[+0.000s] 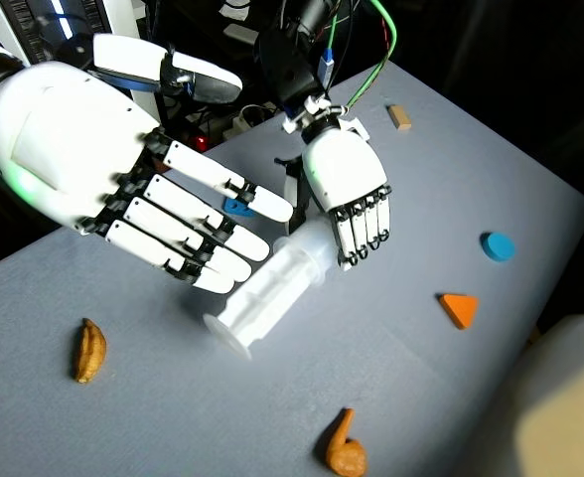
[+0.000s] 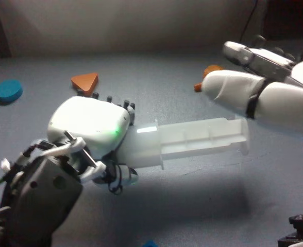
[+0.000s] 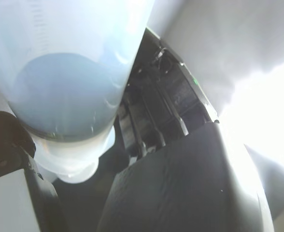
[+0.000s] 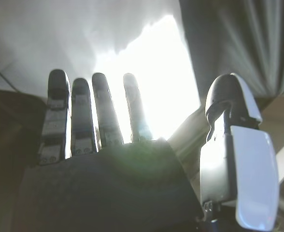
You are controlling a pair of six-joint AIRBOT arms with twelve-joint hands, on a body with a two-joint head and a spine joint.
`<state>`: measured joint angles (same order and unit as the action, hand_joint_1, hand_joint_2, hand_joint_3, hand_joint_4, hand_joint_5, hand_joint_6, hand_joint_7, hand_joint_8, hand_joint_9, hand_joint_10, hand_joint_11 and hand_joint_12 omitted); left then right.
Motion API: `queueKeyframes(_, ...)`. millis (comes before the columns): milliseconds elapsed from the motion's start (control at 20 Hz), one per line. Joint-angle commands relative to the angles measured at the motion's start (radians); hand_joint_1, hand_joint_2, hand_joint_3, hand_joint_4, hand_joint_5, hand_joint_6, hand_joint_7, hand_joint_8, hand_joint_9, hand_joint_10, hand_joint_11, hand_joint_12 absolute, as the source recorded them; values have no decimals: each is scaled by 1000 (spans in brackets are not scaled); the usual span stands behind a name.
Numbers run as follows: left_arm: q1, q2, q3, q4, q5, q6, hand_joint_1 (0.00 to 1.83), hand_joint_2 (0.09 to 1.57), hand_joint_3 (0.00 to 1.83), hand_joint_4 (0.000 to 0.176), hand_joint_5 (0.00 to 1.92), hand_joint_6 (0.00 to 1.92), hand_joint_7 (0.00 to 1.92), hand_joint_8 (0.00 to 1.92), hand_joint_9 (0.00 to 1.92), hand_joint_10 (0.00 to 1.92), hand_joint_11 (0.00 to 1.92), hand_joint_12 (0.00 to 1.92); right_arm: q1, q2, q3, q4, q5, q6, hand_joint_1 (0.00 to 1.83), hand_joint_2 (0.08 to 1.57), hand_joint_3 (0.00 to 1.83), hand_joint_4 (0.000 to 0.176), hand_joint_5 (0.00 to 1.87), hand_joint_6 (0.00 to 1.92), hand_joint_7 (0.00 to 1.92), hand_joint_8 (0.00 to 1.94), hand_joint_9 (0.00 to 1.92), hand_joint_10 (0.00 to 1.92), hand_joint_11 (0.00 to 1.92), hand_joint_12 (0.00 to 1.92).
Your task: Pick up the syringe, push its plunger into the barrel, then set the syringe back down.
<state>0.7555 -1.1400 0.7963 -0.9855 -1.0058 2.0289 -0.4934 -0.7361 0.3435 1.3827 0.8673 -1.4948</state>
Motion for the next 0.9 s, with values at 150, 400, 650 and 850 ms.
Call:
queueKeyframes(150, -4, 43, -8, 119, 19, 1, 1373, 1130, 0, 0, 929, 859, 972, 1033, 844, 1350, 805, 1173, 3, 5, -34, -37, 228, 86, 0, 1067, 1, 109, 63, 3, 64, 6, 26, 5, 0, 447)
queueKeyframes(400, -31, 95, -9, 161, 87, 1, 1372, 1134, 0, 0, 918, 880, 975, 1044, 829, 1355, 788, 1124, -20, 11, -57, -4, 326, 145, 0, 1068, 1, 109, 78, 4, 55, 1, 4, 0, 0, 475)
queueKeyframes(650, -95, 139, -4, 161, 137, 19, 1467, 1122, 0, 0, 932, 831, 969, 1000, 851, 1240, 774, 1482, -67, -67, -45, 22, 466, 231, 39, 1056, 0, 109, 89, 1, 82, 1, 34, 5, 0, 565)
queueKeyframes(850, -134, 159, -8, 161, 195, 42, 1396, 1131, 0, 0, 914, 893, 968, 1036, 840, 1312, 767, 1259, -104, -172, 18, 23, 554, 256, 44, 1055, 0, 109, 90, 1, 83, 0, 37, 3, 0, 583)
